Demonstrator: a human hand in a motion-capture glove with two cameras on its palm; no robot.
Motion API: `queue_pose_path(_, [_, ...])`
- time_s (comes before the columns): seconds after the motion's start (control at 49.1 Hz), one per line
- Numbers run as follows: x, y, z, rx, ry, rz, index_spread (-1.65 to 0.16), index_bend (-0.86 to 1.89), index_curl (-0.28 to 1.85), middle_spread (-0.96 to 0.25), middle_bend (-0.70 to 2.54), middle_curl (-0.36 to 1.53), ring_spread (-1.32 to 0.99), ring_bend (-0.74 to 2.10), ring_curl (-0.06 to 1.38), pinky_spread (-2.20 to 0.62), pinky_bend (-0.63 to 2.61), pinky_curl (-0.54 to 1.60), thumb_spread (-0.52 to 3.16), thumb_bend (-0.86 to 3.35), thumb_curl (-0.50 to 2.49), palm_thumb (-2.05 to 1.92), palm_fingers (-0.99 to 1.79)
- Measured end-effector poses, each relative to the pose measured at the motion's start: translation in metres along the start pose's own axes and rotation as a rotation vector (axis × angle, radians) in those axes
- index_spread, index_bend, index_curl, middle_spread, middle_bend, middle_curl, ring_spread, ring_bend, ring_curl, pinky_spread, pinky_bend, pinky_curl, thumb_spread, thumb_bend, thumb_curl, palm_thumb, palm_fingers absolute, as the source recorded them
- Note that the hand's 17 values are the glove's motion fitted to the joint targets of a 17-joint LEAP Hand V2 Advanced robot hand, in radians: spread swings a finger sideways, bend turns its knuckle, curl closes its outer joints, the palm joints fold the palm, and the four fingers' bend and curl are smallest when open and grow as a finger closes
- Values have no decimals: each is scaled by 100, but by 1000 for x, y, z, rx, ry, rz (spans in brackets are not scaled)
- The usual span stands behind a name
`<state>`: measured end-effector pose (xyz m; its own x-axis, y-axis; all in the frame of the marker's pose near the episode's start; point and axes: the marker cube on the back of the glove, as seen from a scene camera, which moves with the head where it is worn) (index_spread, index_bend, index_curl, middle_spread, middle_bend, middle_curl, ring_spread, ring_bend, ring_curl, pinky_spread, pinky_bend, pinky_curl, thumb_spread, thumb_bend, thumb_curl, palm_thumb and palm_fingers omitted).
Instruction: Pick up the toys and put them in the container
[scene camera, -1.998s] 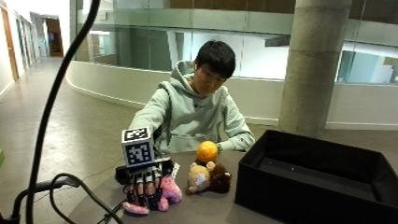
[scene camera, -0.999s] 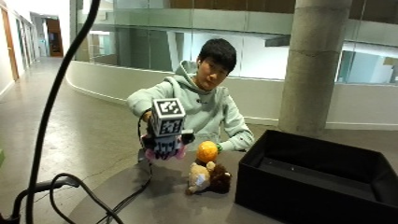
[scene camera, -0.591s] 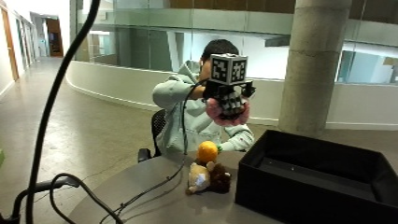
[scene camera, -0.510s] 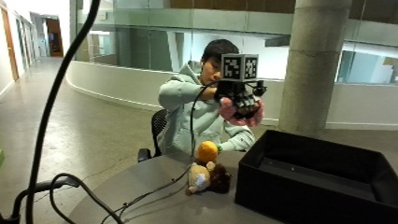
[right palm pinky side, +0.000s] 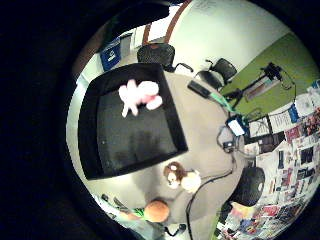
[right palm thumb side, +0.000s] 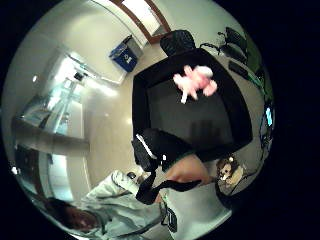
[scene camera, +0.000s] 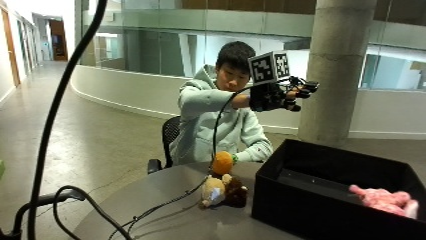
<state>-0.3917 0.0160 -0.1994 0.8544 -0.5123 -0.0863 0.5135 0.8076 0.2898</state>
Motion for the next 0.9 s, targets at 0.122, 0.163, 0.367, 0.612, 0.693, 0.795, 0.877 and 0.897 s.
queue_pose_path(0.122, [22,24,-7,-24,15,19,-19,9,19,0,14,29,-8,21,25,-1,65,37,111,-4,44,-4,-34])
queue_pose_path(0.163, [33,34,-8,-34,20,31,-19,9,19,0,14,29,-7,19,25,0,62,36,112,-4,42,-4,-31])
queue_pose_path(0.367, [100,105,17,-181,-21,104,-17,6,16,-3,32,35,-7,18,25,0,51,33,118,-5,35,-7,-15])
queue_pose_path(0.612, [170,160,145,-343,-4,212,-15,5,14,-4,35,39,-8,31,29,0,55,35,123,-4,29,-6,-8])
queue_pose_path(0.693, [165,179,184,-388,-37,276,-19,13,15,-3,32,38,-7,31,30,1,60,36,124,-4,28,-5,-5])
queue_pose_path(0.795, [163,186,198,-271,-70,263,-24,12,15,-4,45,41,-8,57,33,2,63,33,129,3,29,6,52])
queue_pose_path(0.877, [163,188,199,-205,-26,204,-22,8,11,-5,69,47,-16,84,36,-6,56,29,136,10,33,20,96])
queue_pose_path(0.897, [162,188,199,-198,-20,193,-21,9,12,-6,72,49,-17,88,39,-9,59,30,137,11,34,22,101])
